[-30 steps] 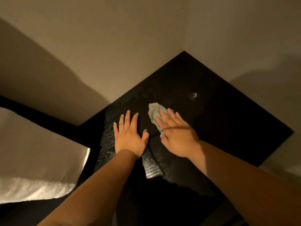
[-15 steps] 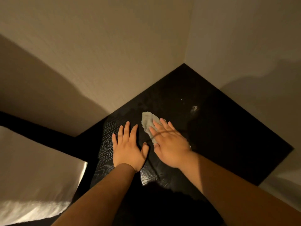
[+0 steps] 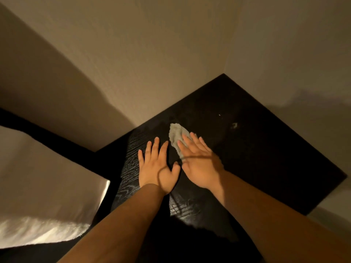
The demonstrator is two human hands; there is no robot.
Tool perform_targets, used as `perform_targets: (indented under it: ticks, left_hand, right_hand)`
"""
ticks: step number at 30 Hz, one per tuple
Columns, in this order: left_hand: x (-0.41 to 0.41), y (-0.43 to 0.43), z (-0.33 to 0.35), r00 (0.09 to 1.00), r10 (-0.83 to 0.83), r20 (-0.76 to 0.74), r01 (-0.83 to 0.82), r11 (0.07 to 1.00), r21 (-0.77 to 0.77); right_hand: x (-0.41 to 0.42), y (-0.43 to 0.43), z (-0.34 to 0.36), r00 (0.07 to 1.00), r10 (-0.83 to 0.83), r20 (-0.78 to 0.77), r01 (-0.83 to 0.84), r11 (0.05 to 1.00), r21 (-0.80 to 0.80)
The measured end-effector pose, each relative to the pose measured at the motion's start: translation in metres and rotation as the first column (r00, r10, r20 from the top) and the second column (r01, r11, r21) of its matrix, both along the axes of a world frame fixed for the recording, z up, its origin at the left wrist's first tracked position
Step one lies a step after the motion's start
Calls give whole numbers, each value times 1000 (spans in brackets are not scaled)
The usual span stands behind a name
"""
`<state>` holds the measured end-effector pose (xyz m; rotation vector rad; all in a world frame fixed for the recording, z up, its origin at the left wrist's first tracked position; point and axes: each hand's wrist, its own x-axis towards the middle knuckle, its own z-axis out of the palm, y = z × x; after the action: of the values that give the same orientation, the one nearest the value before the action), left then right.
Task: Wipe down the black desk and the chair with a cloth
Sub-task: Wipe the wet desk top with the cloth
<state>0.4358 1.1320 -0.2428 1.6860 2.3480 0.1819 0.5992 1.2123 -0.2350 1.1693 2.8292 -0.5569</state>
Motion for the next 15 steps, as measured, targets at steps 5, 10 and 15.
perform_targets:
  ticks: [5, 10, 15]
  left_hand:
    - [-26, 1, 9, 992, -115, 44, 115, 993, 3]
    - [-87, -10, 2, 1000, -19, -20, 20, 997, 76]
    - [-92, -8, -2, 985, 168, -37, -163, 980, 111]
  right_hand:
    - [1, 41, 1, 988, 0, 154, -11, 997, 71]
    - [-10, 92, -1, 914, -382, 138, 361, 919, 158]
    - [-51, 43, -6, 985, -162, 58, 159, 985, 63]
